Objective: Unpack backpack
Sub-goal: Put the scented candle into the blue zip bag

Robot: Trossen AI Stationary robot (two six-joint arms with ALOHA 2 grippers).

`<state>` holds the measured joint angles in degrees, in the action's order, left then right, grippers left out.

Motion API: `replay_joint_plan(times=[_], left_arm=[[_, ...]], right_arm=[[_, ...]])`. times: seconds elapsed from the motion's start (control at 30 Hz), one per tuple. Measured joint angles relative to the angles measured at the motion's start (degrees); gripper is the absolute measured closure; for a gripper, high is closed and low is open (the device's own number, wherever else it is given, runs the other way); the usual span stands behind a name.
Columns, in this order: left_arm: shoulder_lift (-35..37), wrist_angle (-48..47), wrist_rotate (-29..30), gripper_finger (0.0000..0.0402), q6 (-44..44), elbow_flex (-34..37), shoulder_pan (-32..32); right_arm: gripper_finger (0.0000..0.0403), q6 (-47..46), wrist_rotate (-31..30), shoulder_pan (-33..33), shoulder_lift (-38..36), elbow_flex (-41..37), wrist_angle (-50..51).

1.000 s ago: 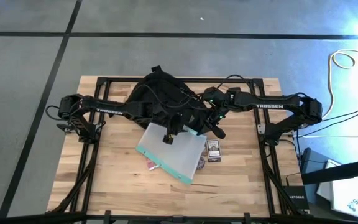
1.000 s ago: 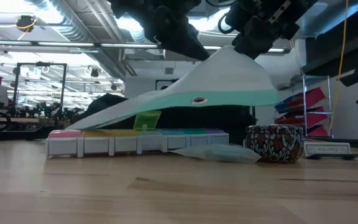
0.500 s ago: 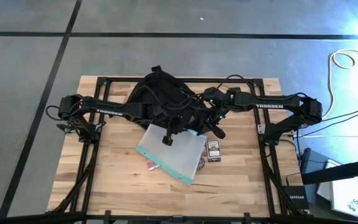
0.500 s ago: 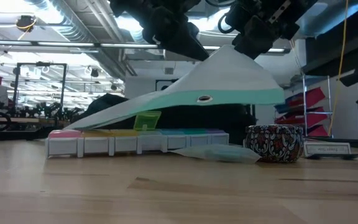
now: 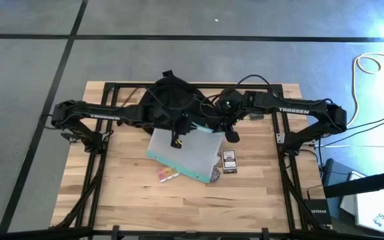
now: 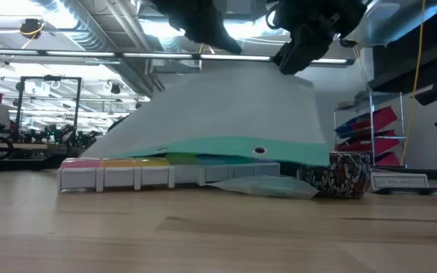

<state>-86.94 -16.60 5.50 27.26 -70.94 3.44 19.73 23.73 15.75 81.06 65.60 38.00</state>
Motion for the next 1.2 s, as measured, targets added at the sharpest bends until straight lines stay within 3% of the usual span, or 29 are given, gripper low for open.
replay_joint_plan(times=[0.17,0.3,0.5,0.6,0.73,0.97,1.07,1.2], left_arm=[[5.0,-11.2,-0.2,0.0401,0.8,0.0,0.1],[7.6,-19.8,-1.2,0.0401,-3.8,0.1,0.1],[6.7,-18.3,1.8,0.0392,-3.9,4.0,1.8],[4.4,-14.9,1.6,0.0357,-2.0,6.8,4.4],[0.4,-11.1,-6.6,0.0279,-3.0,8.1,8.4],[-3.5,-9.0,-17.2,0.0148,3.2,8.1,10.8],[-4.3,-10.0,-21.1,0.0122,3.0,8.1,11.4],[-4.3,-10.0,-23.2,0.0116,2.8,8.1,11.4]], right_arm=[[0.0281,-2.8,-1.2,0.0,0.0,2.6,-0.4],[0.0249,-2.8,-2.1,0.0,0.0,2.7,-0.8],[0.0236,-3.3,-2.3,-0.8,0.1,2.7,-0.8],[0.0236,-3.3,-2.1,-1.3,0.1,2.7,-0.3],[0.0236,-3.4,-1.8,-2.0,0.1,2.7,0.0],[0.0236,-3.4,-0.2,-1.9,0.3,2.7,0.1],[0.0236,-3.4,-0.2,-1.9,0.3,2.7,0.1],[0.0236,-3.4,-0.2,-1.9,0.3,2.7,0.1]])
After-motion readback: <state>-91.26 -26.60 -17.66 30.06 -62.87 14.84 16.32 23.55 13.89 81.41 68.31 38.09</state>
